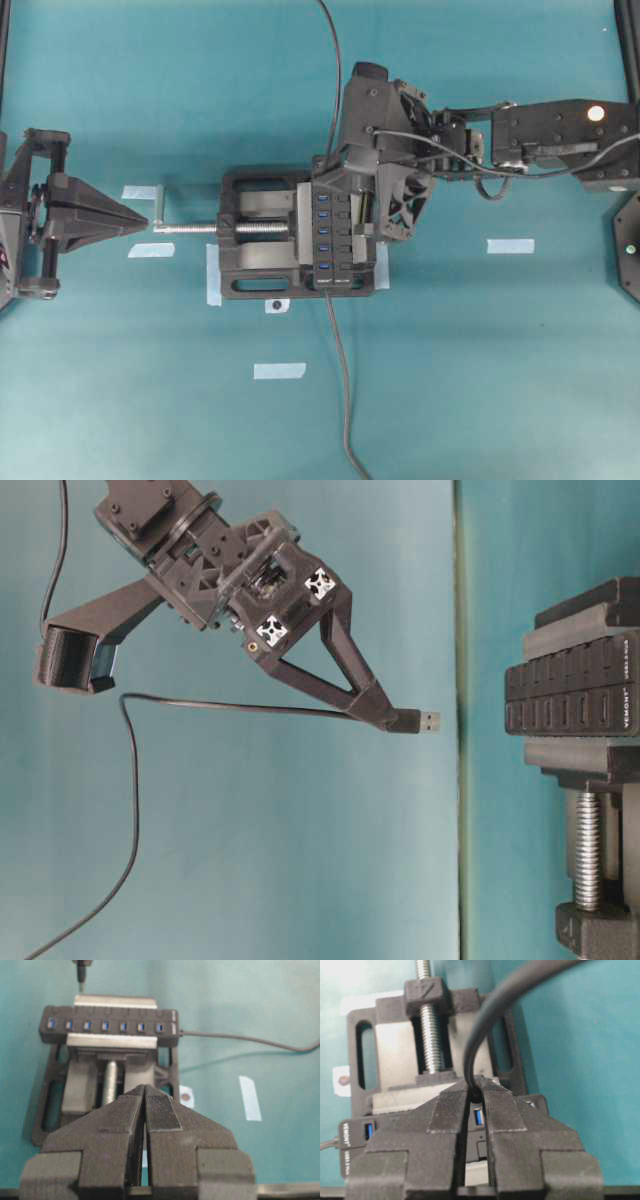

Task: Insert the USB into the second port from the front of the fixed hub.
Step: 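Pull the USB plug straight out of its port with the right gripper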

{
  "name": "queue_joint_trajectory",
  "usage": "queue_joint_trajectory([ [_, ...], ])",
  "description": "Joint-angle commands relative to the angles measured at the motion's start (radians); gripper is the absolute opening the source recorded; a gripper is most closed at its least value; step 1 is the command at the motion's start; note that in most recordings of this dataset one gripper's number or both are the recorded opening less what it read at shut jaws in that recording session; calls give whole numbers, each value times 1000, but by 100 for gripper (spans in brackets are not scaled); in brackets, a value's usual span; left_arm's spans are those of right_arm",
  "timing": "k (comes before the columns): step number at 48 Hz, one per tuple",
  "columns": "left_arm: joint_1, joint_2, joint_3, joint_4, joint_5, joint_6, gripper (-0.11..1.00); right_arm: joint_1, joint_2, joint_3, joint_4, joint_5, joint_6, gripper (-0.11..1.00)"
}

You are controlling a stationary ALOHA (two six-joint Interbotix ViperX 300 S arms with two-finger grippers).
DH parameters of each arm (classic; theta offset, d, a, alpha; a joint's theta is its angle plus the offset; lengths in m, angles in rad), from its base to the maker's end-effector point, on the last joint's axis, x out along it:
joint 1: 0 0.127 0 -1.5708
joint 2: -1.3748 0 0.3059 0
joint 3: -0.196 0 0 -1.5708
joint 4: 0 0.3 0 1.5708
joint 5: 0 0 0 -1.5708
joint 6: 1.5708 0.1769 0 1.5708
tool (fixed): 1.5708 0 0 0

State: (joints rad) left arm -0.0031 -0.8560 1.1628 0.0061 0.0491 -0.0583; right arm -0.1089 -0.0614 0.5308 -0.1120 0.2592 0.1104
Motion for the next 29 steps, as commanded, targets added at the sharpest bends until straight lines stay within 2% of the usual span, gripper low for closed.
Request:
queue_joint_trajectory([
  [1, 0, 3, -15, 2, -5, -2, 0, 5, -31, -25, 5, -5, 12, 7],
  [29, 0, 3, -17, 0, -5, -3, 0, 26, 32, -21, 8, -5, 14, 7],
])
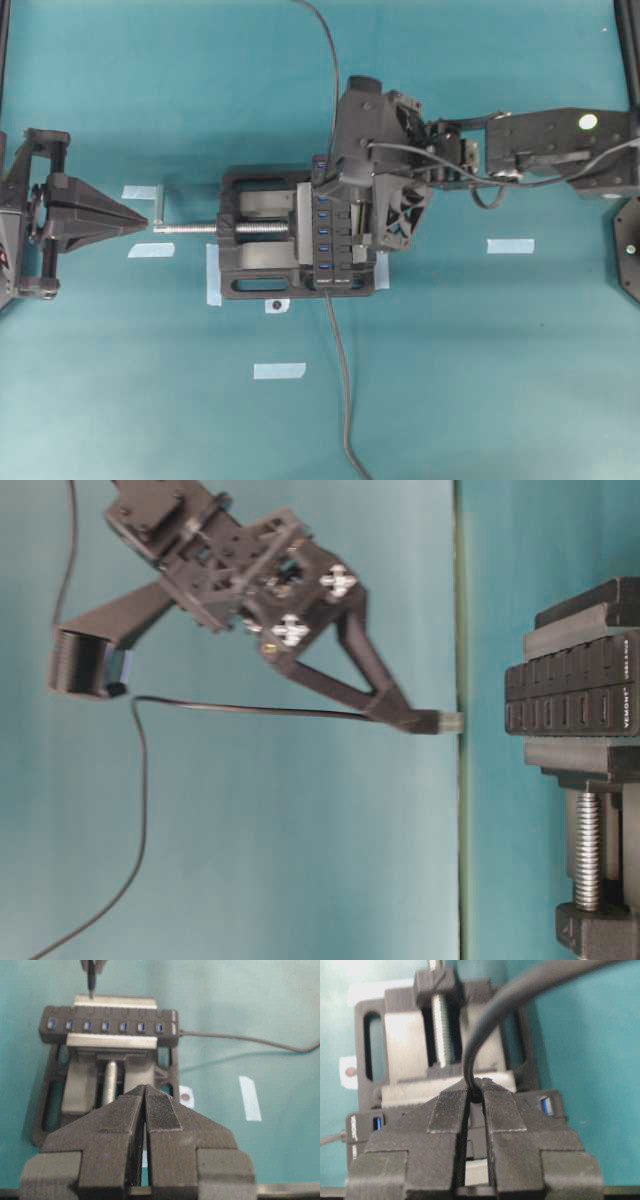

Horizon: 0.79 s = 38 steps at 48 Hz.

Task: Insert the USB into the second port from the front of the fixed hub.
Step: 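Pull the USB plug straight out of its port with the right gripper, then carry the plug along the hub and align it with the second port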

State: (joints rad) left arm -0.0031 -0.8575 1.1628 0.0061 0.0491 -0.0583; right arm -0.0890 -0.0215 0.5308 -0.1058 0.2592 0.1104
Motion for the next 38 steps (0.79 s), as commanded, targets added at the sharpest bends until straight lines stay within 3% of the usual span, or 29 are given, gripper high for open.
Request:
queue_joint_trajectory([
  [1, 0, 3, -15, 2, -6, -3, 0, 6, -5, -21, 2, -5, 14, 7],
  [24, 0, 3, -15, 0, -5, -3, 0, 29, 5, -21, 6, -5, 17, 7],
  [38, 0, 3, -14, 2, -5, -5, 0, 48, 6, -17, 40, -5, 15, 7],
])
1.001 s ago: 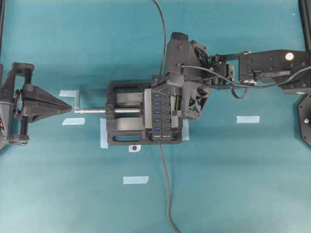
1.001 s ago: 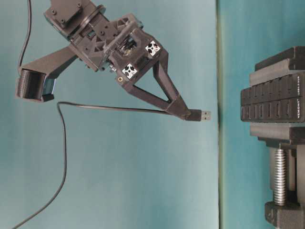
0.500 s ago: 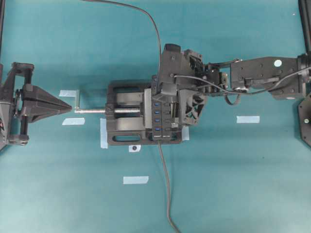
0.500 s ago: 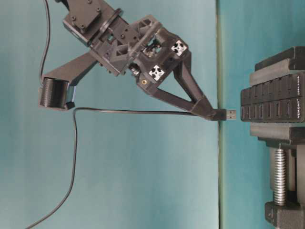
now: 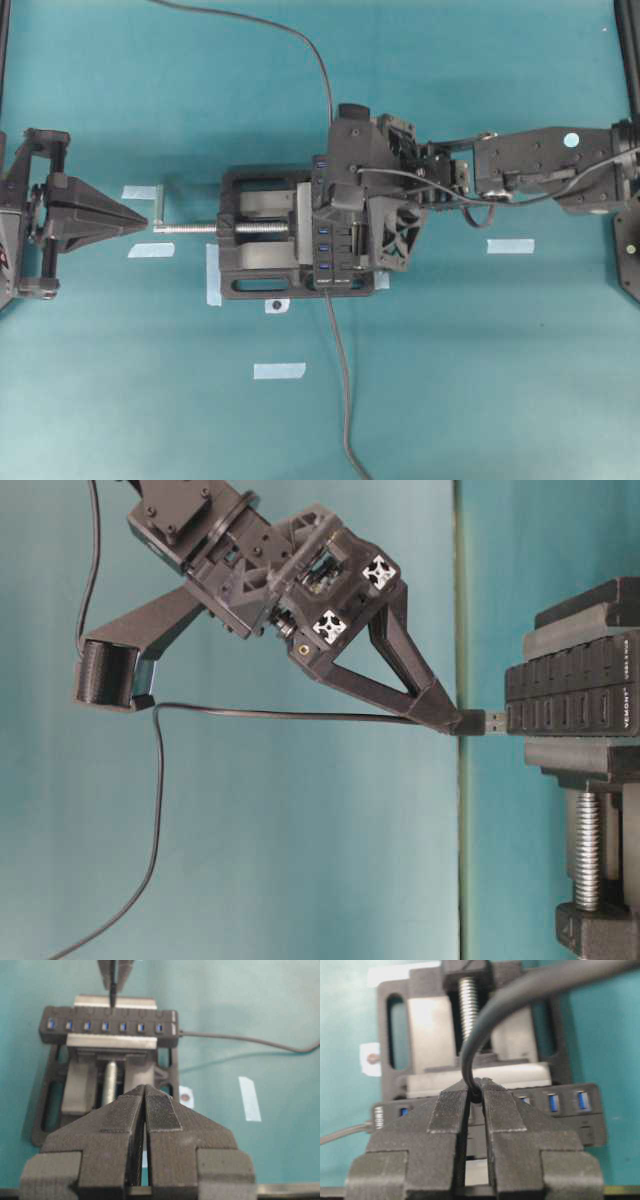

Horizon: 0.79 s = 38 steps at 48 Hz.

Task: Insert the USB into the second port from the front of the fixed hub.
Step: 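Carry the plug along the hub and align it with the second port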

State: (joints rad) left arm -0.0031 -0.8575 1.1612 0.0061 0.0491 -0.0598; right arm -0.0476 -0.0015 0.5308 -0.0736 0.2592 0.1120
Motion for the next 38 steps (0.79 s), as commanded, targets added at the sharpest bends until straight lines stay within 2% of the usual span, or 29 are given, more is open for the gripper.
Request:
queue_joint_trajectory([
  [1, 0, 3, -12, 2, -5, -2, 0, 9, -14, -15, 11, -5, 14, 7],
  [38, 0, 3, -12, 2, -6, -3, 0, 57, -14, 8, 57, -5, 14, 7],
])
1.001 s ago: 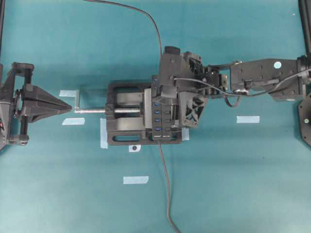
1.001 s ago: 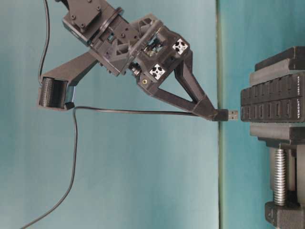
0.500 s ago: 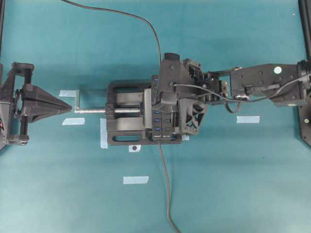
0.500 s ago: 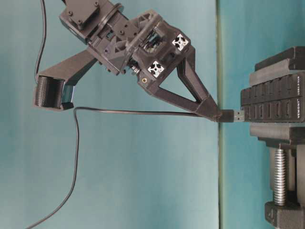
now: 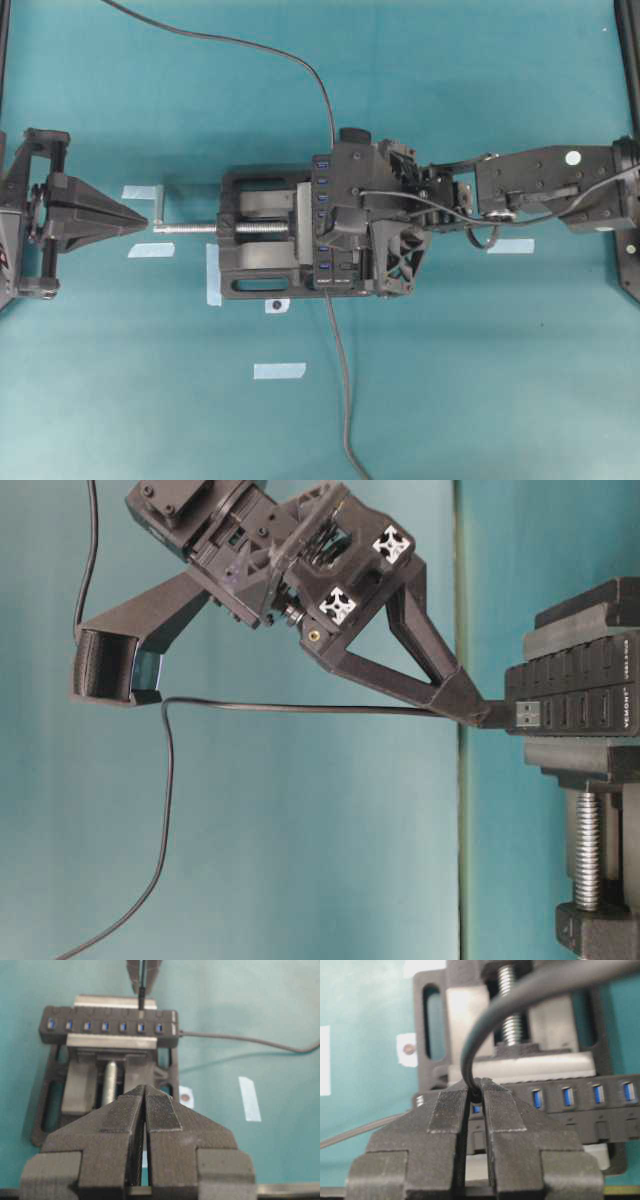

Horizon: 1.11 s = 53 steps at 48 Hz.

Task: Insert the USB into the second port from the front of the fixed hub.
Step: 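Carry the plug along the hub and align it with the second port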

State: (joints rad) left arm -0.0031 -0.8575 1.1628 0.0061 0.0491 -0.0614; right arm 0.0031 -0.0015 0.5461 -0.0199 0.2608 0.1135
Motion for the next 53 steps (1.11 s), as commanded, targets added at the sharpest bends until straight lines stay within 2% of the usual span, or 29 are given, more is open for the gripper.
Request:
queue_joint_trajectory([
  [1, 0, 3, -14, 2, -6, -2, 0, 6, -14, -8, 5, -6, 12, 7],
  [53, 0, 5, -11, 2, -9, 2, 0, 6, 28, -2, 9, -21, 12, 7],
])
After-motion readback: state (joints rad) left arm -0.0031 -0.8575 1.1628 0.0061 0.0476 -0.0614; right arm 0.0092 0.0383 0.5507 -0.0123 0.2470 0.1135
